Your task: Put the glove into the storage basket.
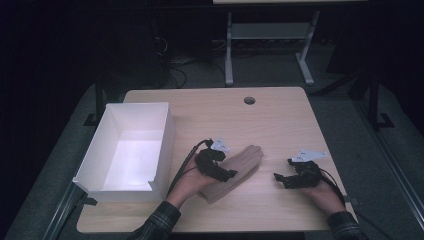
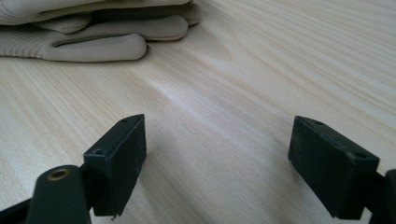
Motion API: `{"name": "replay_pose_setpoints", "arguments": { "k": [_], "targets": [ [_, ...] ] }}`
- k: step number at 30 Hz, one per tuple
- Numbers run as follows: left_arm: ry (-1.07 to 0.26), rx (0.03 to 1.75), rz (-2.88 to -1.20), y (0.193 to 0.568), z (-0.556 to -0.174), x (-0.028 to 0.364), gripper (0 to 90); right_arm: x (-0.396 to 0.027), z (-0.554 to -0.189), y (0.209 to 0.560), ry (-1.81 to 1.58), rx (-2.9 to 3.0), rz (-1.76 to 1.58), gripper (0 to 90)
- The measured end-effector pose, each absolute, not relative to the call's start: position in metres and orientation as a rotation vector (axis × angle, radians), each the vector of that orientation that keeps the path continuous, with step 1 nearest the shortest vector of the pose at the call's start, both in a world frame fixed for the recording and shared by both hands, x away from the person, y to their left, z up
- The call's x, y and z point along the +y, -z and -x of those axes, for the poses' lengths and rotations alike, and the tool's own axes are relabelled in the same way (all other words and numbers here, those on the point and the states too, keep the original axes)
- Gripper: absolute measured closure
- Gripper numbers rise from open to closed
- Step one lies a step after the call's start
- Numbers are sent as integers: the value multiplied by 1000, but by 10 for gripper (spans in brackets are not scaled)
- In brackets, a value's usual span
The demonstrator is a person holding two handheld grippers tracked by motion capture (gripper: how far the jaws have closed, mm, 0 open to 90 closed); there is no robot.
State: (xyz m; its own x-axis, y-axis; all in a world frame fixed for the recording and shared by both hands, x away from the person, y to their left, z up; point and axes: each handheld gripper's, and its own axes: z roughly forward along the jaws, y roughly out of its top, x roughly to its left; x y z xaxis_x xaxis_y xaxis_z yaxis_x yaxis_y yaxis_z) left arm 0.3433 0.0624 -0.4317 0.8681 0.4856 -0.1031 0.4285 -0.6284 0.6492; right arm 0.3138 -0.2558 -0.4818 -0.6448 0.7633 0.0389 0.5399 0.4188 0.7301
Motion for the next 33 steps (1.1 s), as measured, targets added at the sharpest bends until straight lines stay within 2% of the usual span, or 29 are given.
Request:
{"name": "replay_pose_setpoints", "arguments": {
  "k": [3, 12, 19, 23, 26, 27, 28, 33],
  "targets": [
    [-92, 675, -2329, 441, -346, 56, 135, -256, -314, 482, -1058, 2378, -1129, 188],
    [-124, 652, -2415, 461, -343, 42, 132, -256, -314, 482, -1058, 2377, -1131, 188],
    [-132, 641, -2410, 464, -340, 41, 147, -255, -314, 482, -1057, 2377, -1131, 188],
    [-119, 610, -2412, 461, -337, 41, 251, -255, -314, 482, -1056, 2376, -1132, 187],
    [-78, 570, -2418, 459, -336, 42, 406, -255, -313, 482, -1060, 2374, -1140, 188],
    [-32, 559, -2411, 458, -335, 41, 545, -255, -313, 482, -1061, 2374, -1140, 188],
    [-32, 559, -2411, 458, -335, 41, 601, -255, -313, 482, -1061, 2374, -1140, 188],
    [12, 591, -2396, 456, -336, 42, 655, -255, -313, 482, -1060, 2375, -1139, 187]
  ]
}}
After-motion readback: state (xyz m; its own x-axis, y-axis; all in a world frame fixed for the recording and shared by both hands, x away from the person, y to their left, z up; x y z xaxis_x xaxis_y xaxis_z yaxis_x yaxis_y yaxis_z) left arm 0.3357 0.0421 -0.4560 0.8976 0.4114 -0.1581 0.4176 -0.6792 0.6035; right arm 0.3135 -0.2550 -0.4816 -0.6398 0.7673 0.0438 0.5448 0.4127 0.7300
